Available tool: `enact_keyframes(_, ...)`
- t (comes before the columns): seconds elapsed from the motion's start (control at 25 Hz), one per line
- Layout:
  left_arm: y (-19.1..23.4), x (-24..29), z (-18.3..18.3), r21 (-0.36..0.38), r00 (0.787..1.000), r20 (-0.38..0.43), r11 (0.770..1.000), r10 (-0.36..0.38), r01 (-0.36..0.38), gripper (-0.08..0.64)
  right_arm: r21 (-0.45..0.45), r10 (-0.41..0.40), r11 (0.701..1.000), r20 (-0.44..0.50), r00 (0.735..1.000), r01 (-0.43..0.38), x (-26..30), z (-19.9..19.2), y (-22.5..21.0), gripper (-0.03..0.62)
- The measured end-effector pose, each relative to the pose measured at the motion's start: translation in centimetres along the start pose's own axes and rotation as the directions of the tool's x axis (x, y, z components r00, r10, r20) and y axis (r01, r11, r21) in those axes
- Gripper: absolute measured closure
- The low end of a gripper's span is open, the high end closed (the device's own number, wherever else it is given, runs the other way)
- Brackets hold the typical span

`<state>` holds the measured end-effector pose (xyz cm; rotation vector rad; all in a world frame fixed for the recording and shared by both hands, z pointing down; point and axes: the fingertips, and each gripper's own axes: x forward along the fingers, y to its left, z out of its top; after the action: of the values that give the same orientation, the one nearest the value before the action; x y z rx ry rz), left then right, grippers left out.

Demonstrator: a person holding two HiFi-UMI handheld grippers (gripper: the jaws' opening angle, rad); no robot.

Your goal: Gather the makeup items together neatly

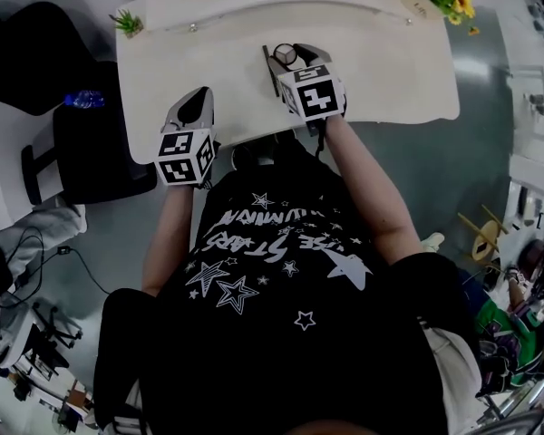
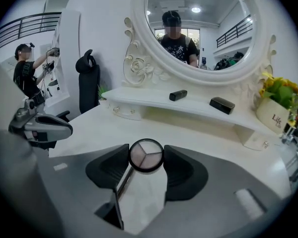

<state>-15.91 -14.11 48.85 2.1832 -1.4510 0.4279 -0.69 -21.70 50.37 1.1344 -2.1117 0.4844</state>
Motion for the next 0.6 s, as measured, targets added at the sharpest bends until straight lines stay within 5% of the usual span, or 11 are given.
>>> enact_keyframes(0.6, -3.2, 1.2, -0.3, 0.025, 0.999, -0.028, 0.999, 0.031, -0.03, 0.558, -0.028, 0.051, 0.998, -0.083, 0.995, -0.054, 1.3, -4.8, -2.8, 0.344)
